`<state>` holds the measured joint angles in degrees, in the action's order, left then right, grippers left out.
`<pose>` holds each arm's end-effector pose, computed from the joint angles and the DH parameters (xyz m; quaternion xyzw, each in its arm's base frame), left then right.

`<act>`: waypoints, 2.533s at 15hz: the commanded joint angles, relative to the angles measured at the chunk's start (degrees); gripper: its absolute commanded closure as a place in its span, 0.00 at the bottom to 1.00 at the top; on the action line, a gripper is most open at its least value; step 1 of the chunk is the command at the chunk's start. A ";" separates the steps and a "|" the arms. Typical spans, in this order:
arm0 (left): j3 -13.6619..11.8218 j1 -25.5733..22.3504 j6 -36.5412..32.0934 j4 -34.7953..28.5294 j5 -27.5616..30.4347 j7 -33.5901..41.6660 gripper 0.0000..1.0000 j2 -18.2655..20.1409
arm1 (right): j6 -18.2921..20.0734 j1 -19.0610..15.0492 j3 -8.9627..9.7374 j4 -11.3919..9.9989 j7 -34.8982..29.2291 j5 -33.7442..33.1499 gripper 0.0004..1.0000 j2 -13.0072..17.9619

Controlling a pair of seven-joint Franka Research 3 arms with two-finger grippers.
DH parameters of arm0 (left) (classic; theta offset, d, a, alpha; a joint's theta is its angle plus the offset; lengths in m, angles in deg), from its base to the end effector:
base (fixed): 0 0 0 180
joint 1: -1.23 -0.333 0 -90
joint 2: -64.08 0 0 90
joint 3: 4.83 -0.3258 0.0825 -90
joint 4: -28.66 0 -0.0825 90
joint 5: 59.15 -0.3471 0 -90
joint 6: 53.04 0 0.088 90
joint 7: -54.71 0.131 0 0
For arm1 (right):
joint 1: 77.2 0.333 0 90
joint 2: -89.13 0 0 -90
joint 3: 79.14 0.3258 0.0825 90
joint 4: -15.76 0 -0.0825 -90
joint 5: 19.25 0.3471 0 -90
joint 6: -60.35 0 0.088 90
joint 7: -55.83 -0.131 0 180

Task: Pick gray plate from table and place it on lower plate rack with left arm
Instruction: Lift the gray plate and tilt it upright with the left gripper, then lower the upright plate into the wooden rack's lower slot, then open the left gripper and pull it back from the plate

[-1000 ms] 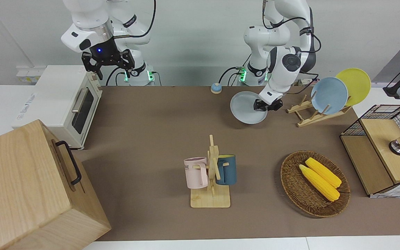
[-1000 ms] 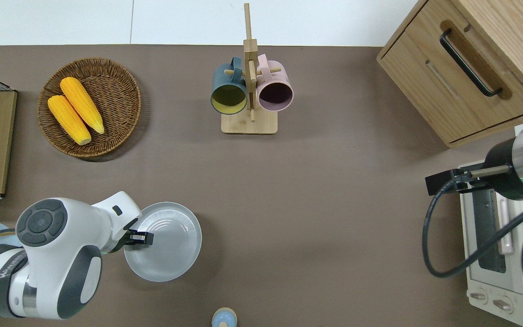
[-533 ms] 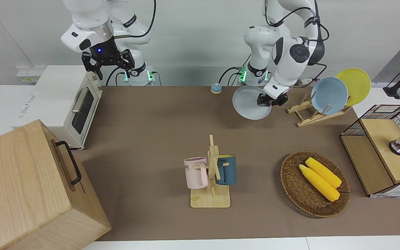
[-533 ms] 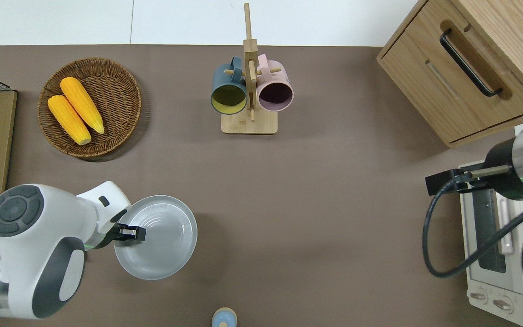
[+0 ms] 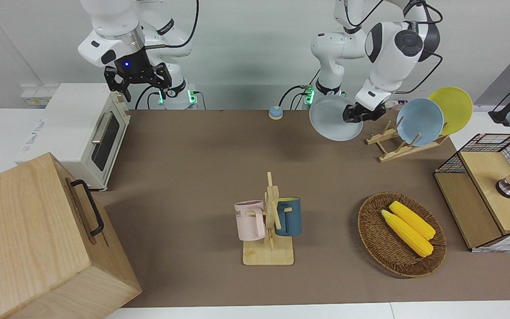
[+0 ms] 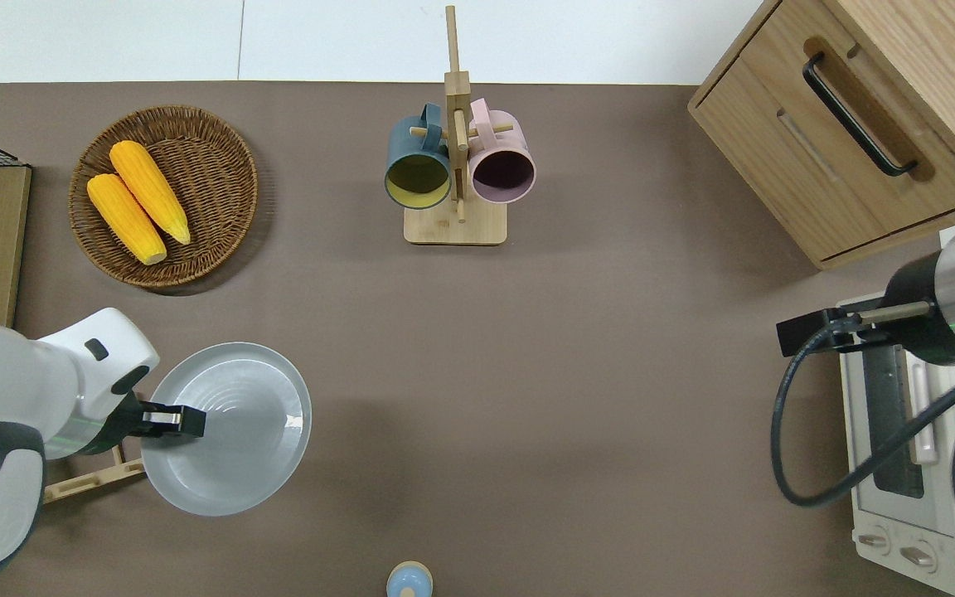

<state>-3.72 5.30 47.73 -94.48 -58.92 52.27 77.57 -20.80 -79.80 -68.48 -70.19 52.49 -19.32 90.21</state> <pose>0.4238 -0.0393 0.4870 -0.9967 0.0229 0.0772 0.0054 0.4891 0.0701 0.6369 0.9986 0.0410 -0.0322 0.0056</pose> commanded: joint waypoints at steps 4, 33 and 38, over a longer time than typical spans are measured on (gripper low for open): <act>-2.43 -0.02 -5.39 1.93 -7.86 1.20 1.00 2.76 | 0.82 -0.56 0.33 0.35 -0.01 0.59 0.01 0.14; 0.37 0.07 -12.17 -8.16 -51.89 -19.25 1.00 5.23 | 0.82 -0.56 0.33 0.35 -0.01 0.59 0.01 0.14; 3.54 0.15 -16.91 -10.72 -58.40 -26.82 1.00 3.56 | 0.82 -0.56 0.33 0.35 -0.01 0.59 0.01 0.14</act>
<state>-1.13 4.75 33.77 -103.64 -112.92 29.78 81.67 -20.80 -79.80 -68.48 -70.19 52.49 -19.32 90.21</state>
